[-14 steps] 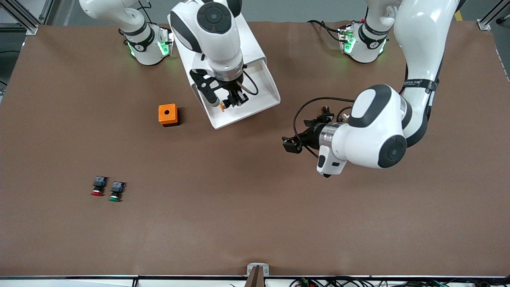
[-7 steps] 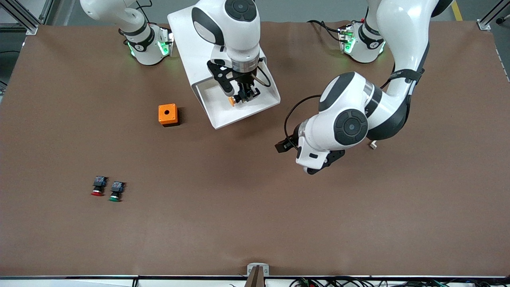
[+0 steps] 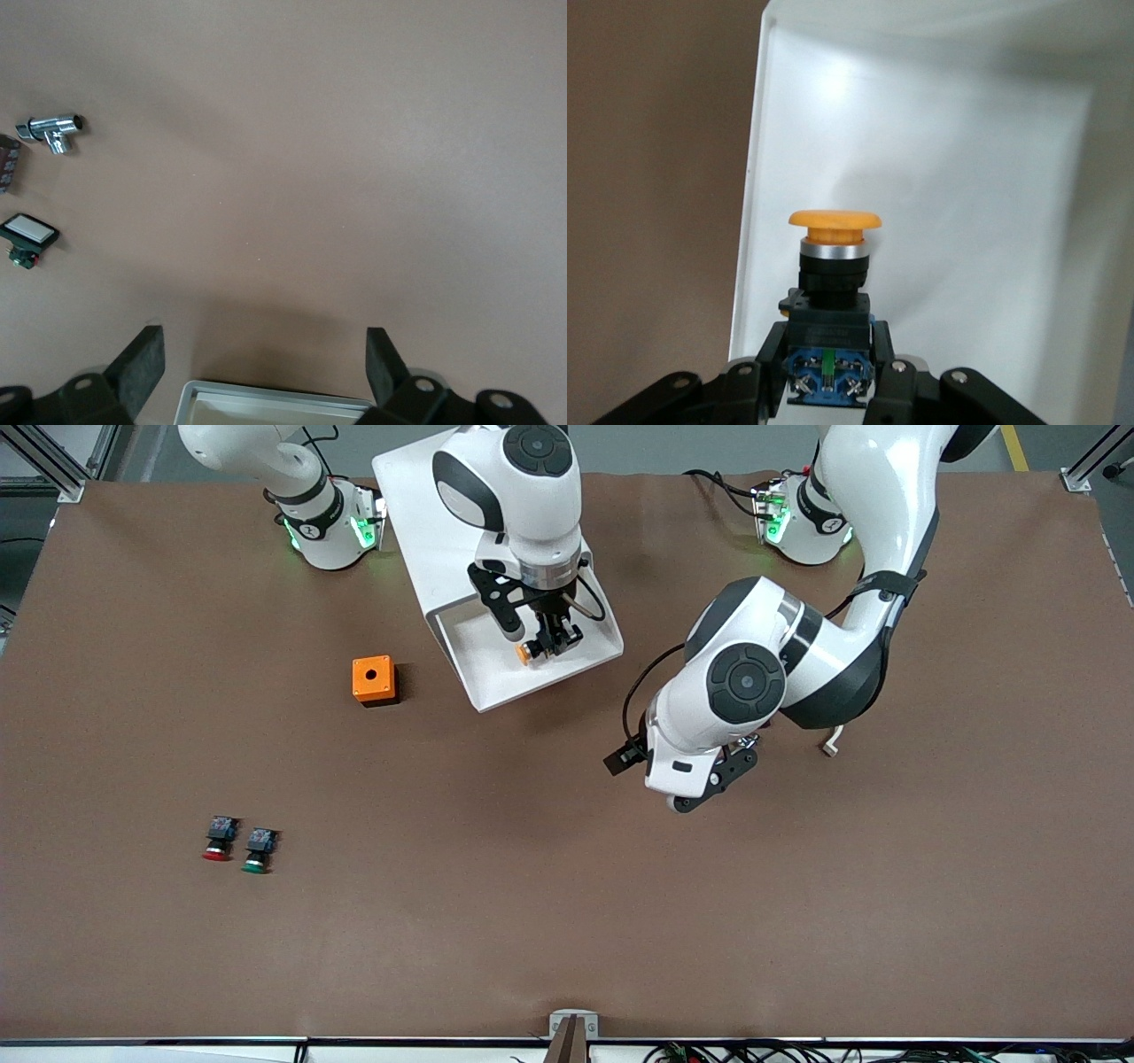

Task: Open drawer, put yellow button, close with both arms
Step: 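Lower the button into the drawer and open the right gripper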

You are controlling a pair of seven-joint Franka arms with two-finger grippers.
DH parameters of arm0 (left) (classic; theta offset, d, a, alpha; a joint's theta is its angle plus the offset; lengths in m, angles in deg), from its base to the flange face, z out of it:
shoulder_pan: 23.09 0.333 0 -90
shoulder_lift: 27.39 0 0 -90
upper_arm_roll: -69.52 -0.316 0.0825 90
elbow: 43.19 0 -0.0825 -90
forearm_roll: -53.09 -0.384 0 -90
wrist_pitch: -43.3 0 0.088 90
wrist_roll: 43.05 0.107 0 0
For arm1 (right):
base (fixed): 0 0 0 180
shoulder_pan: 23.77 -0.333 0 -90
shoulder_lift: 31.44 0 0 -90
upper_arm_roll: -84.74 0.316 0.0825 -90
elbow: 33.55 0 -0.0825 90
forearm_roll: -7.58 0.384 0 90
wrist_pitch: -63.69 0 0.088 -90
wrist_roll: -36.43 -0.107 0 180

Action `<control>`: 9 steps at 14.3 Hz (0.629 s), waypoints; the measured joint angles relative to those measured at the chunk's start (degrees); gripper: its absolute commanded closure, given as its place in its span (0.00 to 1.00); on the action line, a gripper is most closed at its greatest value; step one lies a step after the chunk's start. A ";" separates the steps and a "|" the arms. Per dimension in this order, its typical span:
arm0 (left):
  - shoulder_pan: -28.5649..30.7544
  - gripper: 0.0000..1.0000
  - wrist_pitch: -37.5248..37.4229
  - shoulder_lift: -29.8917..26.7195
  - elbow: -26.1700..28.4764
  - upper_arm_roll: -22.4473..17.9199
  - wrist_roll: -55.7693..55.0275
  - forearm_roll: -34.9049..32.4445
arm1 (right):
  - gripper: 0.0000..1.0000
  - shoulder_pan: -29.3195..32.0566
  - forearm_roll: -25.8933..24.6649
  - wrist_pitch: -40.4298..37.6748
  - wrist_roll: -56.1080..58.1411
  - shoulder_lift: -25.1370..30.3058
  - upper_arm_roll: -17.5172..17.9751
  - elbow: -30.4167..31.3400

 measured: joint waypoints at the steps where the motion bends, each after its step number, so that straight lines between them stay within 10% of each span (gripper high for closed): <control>1: -0.16 0.00 0.26 0.00 0.09 -0.01 -1.62 -0.05 | 0.76 -0.22 -0.12 0.08 -0.01 -0.03 0.00 0.35; 9: -2.58 0.00 0.72 0.04 1.53 0.00 -5.60 -1.17 | 0.07 -0.64 -0.33 0.20 -0.52 -0.13 -0.80 0.75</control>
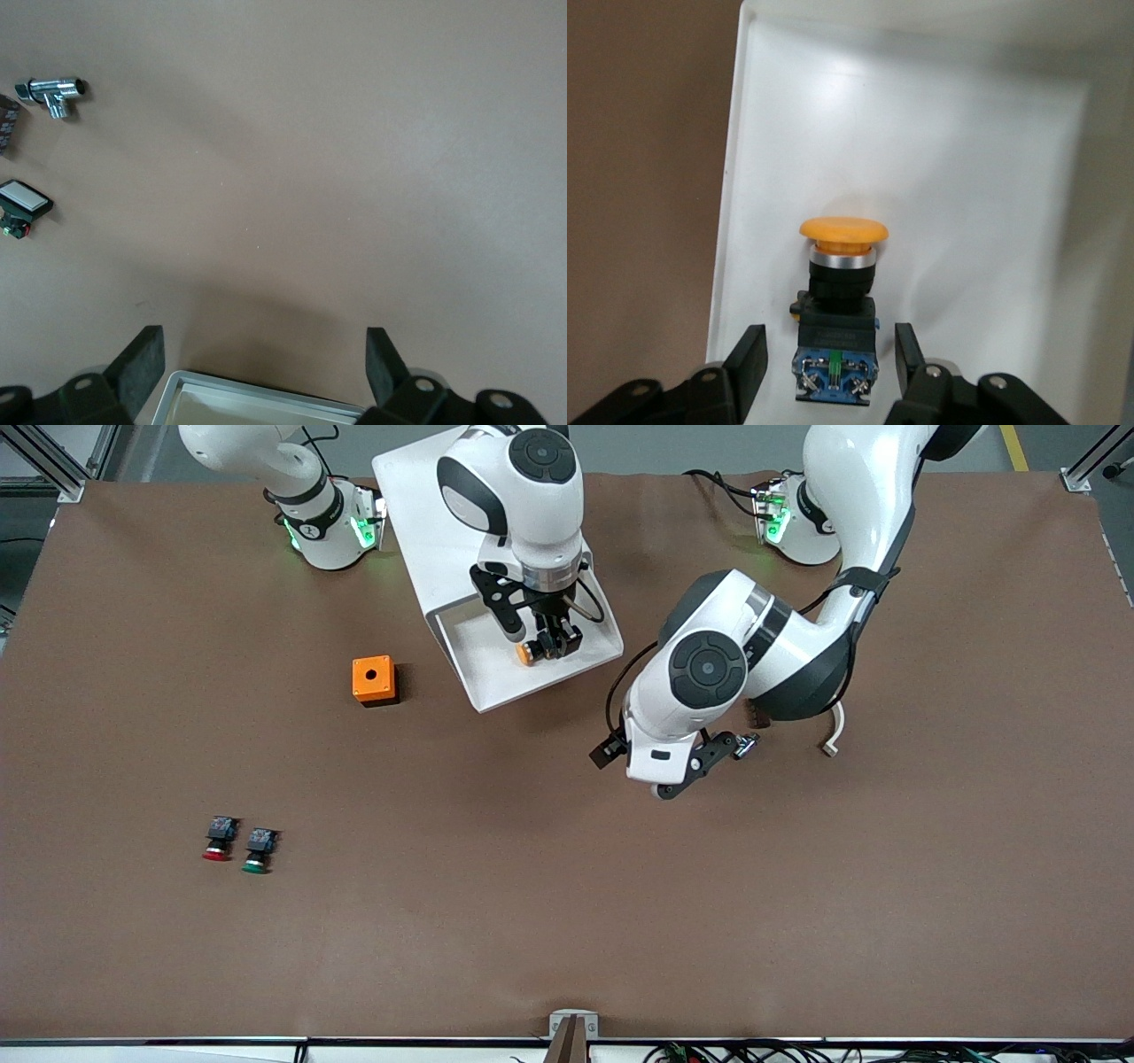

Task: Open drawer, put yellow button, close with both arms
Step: 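Lower the button into the drawer and open the right gripper, then withdraw the right gripper while the left gripper moves to the drawer front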

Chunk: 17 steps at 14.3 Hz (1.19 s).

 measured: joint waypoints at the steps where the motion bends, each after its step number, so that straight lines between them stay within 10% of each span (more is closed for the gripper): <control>1: -0.37 0.00 0.01 0.01 0.06 0.00 0.00 0.00 | 0.00 0.21 -0.05 0.00 0.00 0.09 -0.29 -0.22; 9: -2.56 0.00 0.02 0.13 1.48 0.01 0.00 -0.02 | 0.00 10.98 0.11 -11.09 17.08 1.76 -0.97 -7.72; 17: -5.97 0.00 1.32 1.03 2.71 -0.03 0.76 -0.27 | 0.00 25.52 4.81 -26.45 59.21 4.58 -1.25 -9.26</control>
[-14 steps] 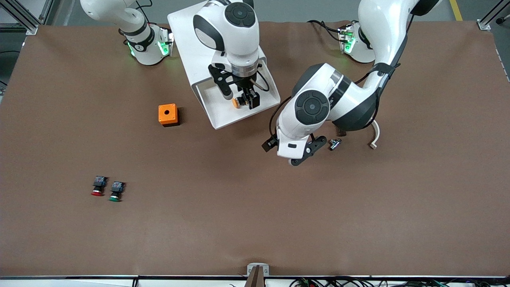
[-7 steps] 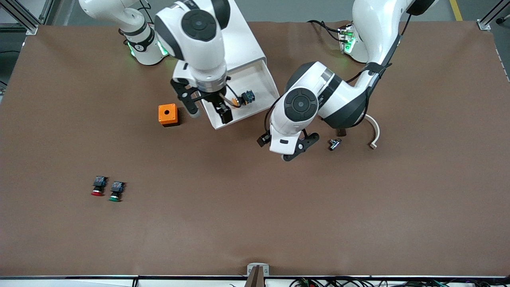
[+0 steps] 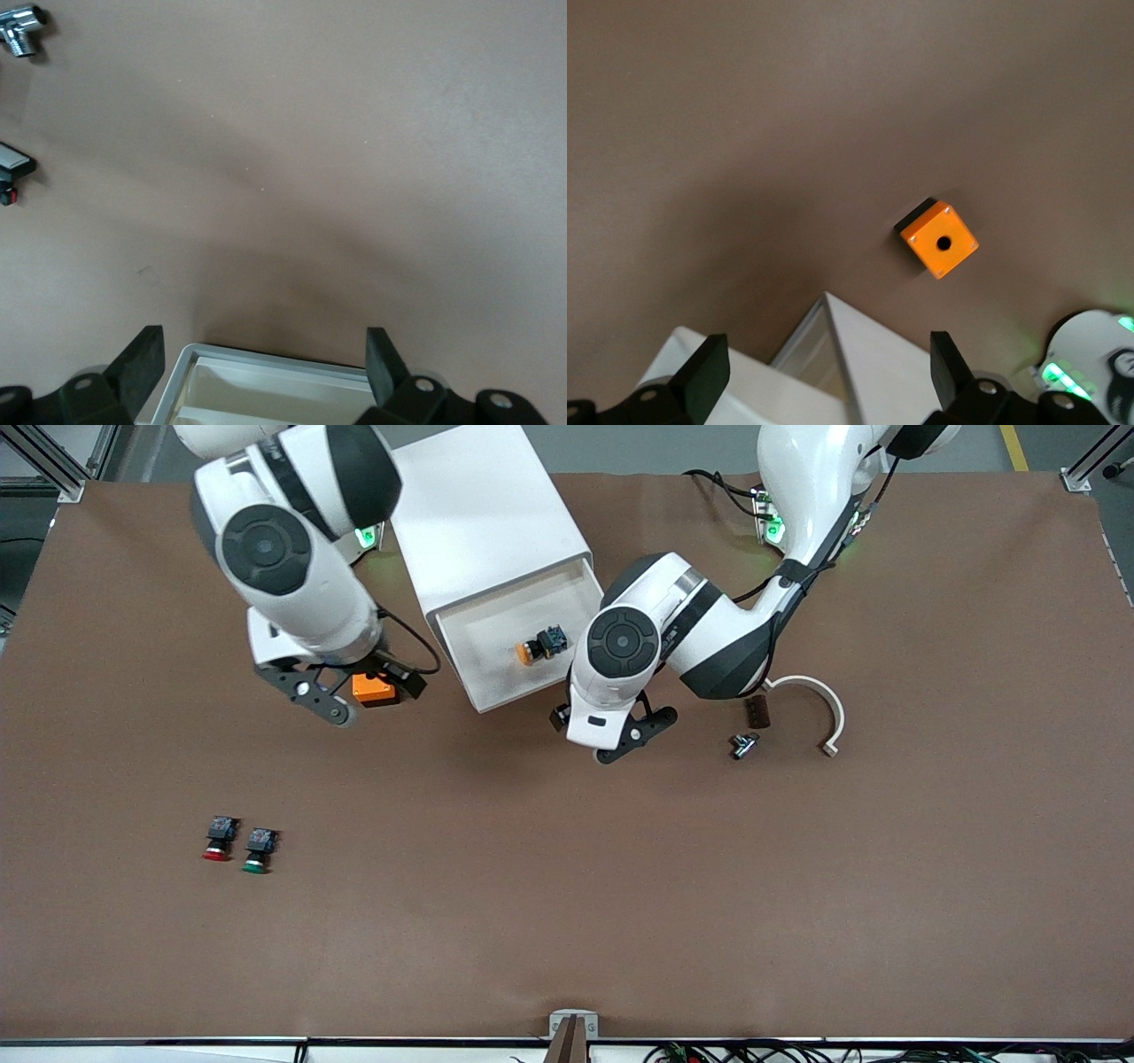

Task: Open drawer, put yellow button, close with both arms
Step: 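Withdraw the right gripper while the left gripper moves to the drawer front, then push the drawer closed into the cabinet with the left gripper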

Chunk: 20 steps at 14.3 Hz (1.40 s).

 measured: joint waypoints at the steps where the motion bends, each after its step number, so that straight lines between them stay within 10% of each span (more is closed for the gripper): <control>1: -0.21 0.00 1.06 0.18 0.12 0.01 1.45 -0.14 | 0.00 2.18 0.01 -0.13 4.31 0.06 -0.02 -0.18; 13: -5.38 0.00 3.49 0.59 1.00 0.35 3.72 -1.52 | 0.00 27.66 0.02 -1.20 50.55 2.11 -0.19 -1.35; 20: -7.81 0.00 3.39 0.60 1.89 0.57 3.72 5.56 | 0.00 31.33 -0.70 -1.12 56.29 6.94 -0.08 -1.29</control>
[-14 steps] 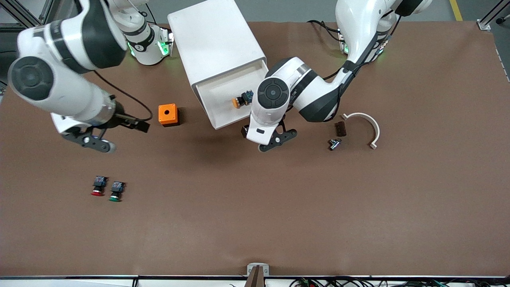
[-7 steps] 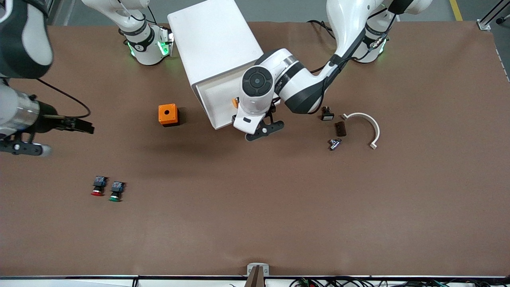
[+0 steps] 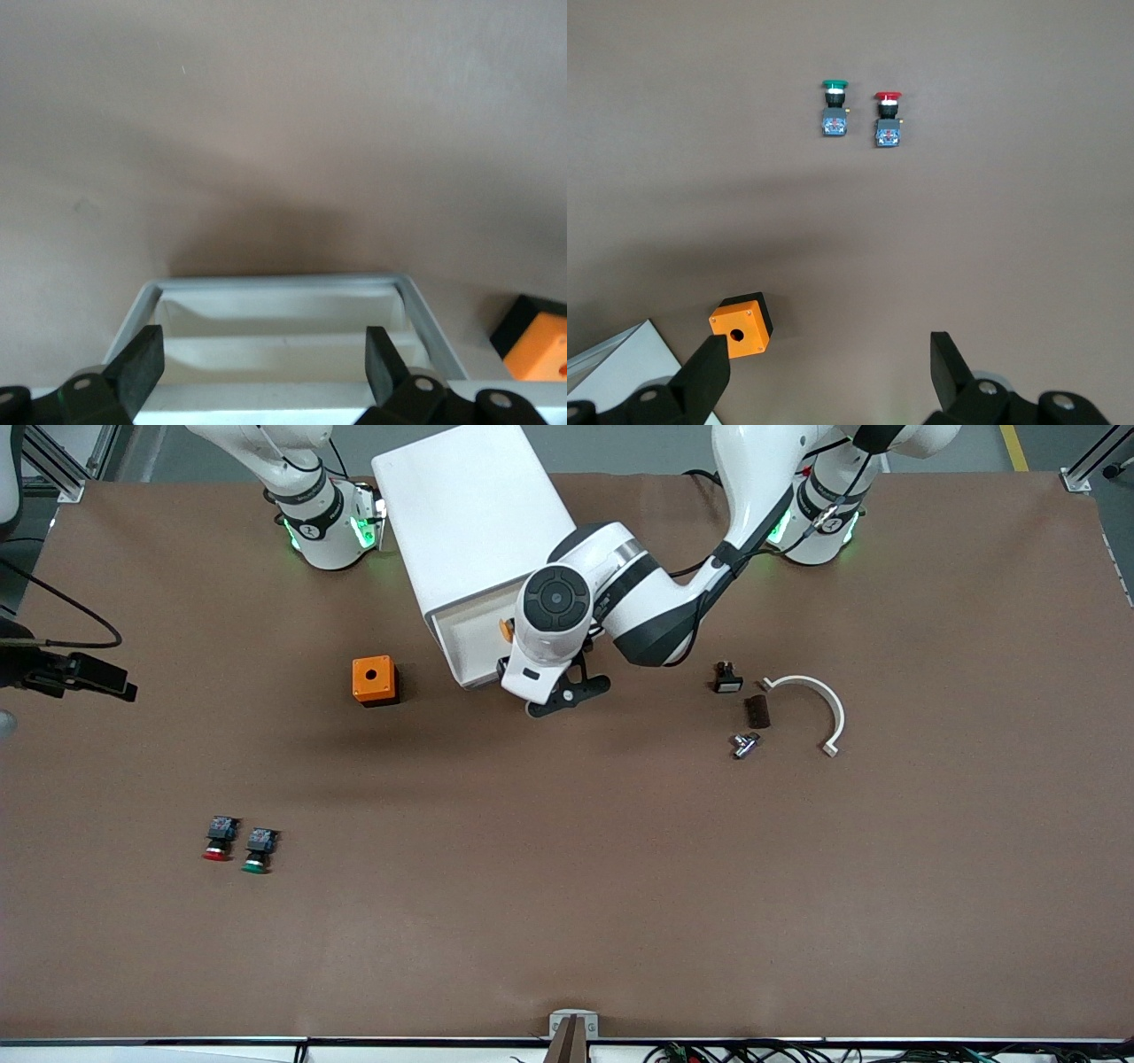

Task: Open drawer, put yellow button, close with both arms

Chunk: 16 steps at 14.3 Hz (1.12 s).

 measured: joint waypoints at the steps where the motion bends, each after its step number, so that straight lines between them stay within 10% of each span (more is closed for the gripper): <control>1: -0.57 0.00 -0.01 0.01 0.26 0.02 0.00 0.44 | 0.00 0.13 -0.07 0.25 0.59 0.64 0.00 0.04; 16: -3.41 0.00 0.04 0.43 4.45 -0.43 0.07 16.23 | 0.00 1.07 -1.13 -1.02 4.75 2.77 0.68 -0.45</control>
